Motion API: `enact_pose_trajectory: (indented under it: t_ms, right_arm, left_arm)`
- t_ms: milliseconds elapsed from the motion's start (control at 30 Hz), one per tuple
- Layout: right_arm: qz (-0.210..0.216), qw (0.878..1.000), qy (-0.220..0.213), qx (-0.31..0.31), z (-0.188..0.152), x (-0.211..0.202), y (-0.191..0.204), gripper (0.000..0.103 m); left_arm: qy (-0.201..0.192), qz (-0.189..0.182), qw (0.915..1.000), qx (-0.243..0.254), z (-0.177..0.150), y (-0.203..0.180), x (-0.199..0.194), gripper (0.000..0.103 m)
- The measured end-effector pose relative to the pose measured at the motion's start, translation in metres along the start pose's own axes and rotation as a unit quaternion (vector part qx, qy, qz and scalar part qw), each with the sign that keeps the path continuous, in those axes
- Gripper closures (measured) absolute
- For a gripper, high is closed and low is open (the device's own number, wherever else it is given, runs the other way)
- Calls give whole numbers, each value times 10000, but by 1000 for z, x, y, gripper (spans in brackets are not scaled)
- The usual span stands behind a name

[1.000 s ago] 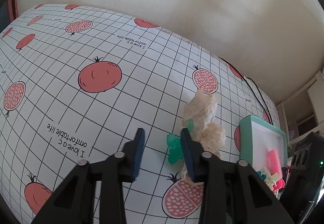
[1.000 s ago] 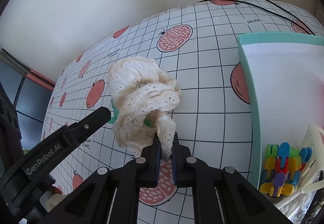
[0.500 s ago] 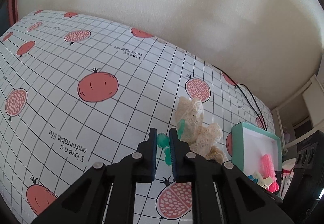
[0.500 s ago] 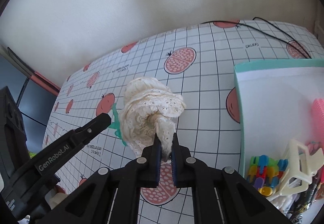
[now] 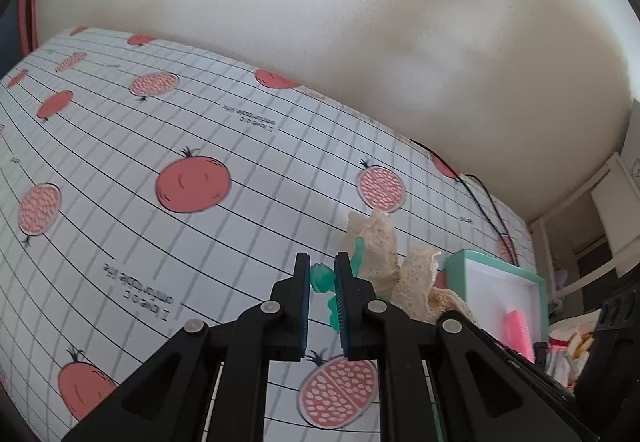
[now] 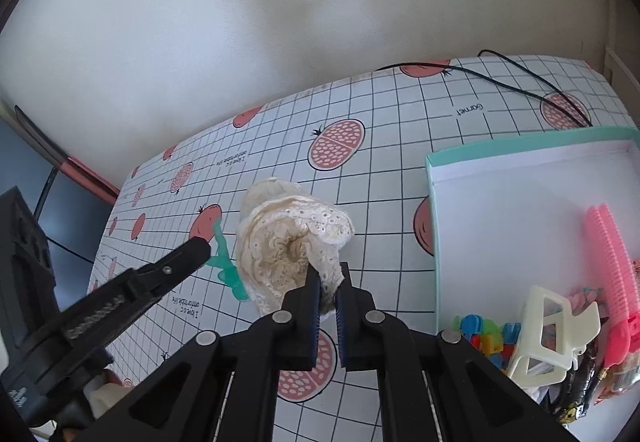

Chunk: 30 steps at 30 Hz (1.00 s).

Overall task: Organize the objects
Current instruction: 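Lift the lace cloth and green toy and carry both over the tray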

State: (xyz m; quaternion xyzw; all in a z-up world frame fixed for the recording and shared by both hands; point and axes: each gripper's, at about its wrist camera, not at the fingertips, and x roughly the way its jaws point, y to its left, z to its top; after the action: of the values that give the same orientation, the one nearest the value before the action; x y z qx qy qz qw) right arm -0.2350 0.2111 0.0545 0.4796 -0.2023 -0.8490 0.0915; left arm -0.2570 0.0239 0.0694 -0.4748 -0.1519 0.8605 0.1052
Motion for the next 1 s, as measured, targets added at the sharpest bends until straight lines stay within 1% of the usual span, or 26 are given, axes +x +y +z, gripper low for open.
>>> enact_pose_trajectory:
  t_ms: [133,333,433,633,800,1000]
  right_arm:
    - [-3,9999,-4,105,0,0,-6,96]
    - [45,9999,-50,111,1,-1,-3,96]
    - [55,9998,-22,165,1,1,-4,96]
    - [46,9997,74,228,1,4,-9,96]
    - [274,9993,-188,198,8,-15,-2,96]
    - [367,9974,-597,142,20,-49,-1,96]
  left_arm:
    - [66,-268,9996,72,1,-12,-6,91]
    - [95,-395,9991,137,4,-22,-16,91]
    - [111,-578,9983,45,7,-22,-21,91]
    - [96,-764,9968,-204,12,-14,-28,91]
    - [-65,-736,9970,-239,15,-11,-37,91]
    - [-363,-635,9970,-272,21,-10,-57,91]
